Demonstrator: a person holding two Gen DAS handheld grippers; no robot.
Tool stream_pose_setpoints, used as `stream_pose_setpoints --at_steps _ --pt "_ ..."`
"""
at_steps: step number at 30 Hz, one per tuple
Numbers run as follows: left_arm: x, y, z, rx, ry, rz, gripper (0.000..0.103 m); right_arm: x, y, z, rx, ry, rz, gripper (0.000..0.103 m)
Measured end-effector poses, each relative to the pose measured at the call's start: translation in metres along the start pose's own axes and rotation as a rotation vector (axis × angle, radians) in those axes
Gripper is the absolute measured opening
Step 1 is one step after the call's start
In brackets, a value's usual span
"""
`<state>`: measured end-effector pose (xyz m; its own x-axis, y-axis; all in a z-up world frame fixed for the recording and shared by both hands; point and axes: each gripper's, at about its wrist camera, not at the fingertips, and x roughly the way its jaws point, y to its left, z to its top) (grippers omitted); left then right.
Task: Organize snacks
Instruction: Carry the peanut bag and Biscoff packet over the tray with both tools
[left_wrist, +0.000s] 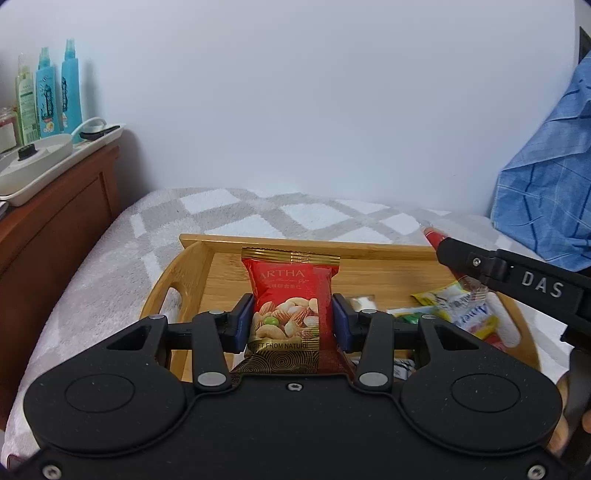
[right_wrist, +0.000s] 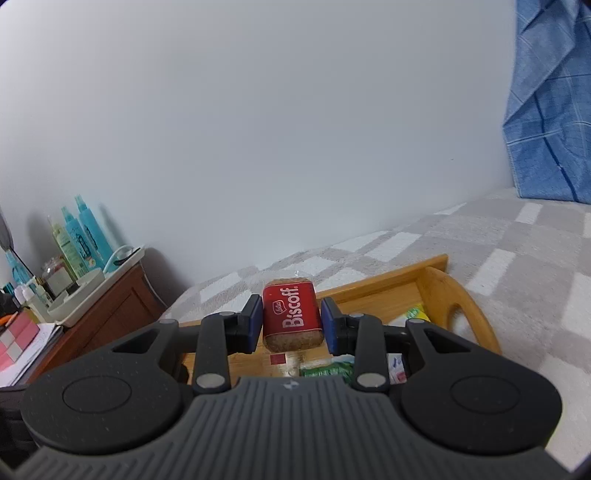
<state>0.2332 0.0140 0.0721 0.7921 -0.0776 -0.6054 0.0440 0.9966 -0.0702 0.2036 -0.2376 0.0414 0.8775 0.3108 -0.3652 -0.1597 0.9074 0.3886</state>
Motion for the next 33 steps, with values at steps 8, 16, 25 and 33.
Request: stream_pose_setpoints --at_steps 8,16,25,33 --pt "0.036 0.006 0.003 -0.027 0.041 0.027 0.042 0.022 -0.004 0.003 0.014 0.017 -0.024 0.038" --pt "0.060 0.008 0.008 -0.030 0.074 0.039 0.042 0.036 -0.015 0.011 0.043 0.034 -0.040 0.038" --pt "0.074 0.005 0.010 -0.015 0.096 0.031 0.042 0.055 -0.022 0.009 0.055 0.081 -0.048 0.039" --pt "0.080 0.002 0.008 -0.008 0.104 0.021 0.042 0.064 -0.022 0.002 0.057 0.113 -0.047 0.039"
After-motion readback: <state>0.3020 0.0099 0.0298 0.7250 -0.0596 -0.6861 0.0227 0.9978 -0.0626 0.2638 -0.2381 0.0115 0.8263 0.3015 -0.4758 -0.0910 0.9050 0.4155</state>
